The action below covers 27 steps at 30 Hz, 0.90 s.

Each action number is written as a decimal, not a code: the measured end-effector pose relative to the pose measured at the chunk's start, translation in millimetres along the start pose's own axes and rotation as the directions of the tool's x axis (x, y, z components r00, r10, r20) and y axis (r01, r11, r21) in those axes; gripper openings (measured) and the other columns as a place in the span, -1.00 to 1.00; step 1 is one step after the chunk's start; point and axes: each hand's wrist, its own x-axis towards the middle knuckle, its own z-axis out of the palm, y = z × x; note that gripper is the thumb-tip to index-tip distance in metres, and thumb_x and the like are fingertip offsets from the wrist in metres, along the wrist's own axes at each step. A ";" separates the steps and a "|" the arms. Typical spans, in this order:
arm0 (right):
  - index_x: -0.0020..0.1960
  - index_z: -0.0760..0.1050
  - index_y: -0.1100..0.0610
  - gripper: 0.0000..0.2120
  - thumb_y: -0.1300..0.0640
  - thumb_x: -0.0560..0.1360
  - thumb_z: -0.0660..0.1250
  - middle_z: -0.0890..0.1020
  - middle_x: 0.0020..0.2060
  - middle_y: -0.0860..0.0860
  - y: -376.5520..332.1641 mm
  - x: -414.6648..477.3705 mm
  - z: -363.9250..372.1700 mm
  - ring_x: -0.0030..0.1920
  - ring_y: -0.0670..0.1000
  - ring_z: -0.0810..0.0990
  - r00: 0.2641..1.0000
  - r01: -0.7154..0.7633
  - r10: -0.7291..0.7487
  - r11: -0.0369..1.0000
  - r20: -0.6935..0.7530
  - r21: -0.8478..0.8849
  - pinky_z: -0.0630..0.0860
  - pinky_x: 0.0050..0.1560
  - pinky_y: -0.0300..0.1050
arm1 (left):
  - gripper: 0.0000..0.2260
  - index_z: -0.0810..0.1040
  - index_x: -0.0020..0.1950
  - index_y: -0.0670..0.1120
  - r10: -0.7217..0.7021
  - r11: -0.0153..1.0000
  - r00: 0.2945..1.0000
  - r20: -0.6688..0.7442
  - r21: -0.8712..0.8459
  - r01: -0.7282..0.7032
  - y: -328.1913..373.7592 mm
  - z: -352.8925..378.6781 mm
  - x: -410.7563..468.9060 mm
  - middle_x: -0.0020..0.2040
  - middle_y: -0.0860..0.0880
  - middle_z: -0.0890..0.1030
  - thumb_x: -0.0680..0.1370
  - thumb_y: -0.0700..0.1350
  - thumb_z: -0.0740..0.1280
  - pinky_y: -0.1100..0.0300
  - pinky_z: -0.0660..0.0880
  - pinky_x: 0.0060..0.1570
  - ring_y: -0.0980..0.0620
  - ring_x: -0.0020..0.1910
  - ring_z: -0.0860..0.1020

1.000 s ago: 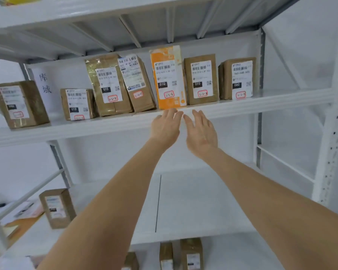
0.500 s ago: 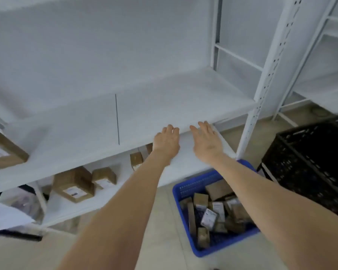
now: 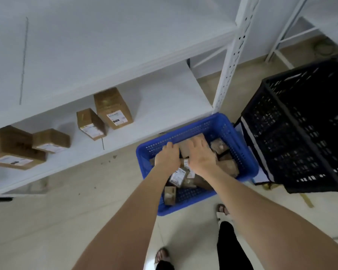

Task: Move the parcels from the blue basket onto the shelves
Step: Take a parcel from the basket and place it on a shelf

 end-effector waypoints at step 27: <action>0.51 0.07 0.10 -0.14 -0.20 0.41 0.40 0.21 0.44 0.20 257.2 208.2 257.5 0.38 0.26 0.27 0.639 -0.767 0.671 0.527 0.375 0.365 0.33 0.32 0.25 | -0.42 0.23 0.43 -0.25 -0.348 0.507 0.725 0.594 -0.531 0.679 94.8 309.8 261.2 0.28 -0.20 0.48 0.55 0.07 0.27 0.14 0.47 0.03 -0.08 0.13 0.51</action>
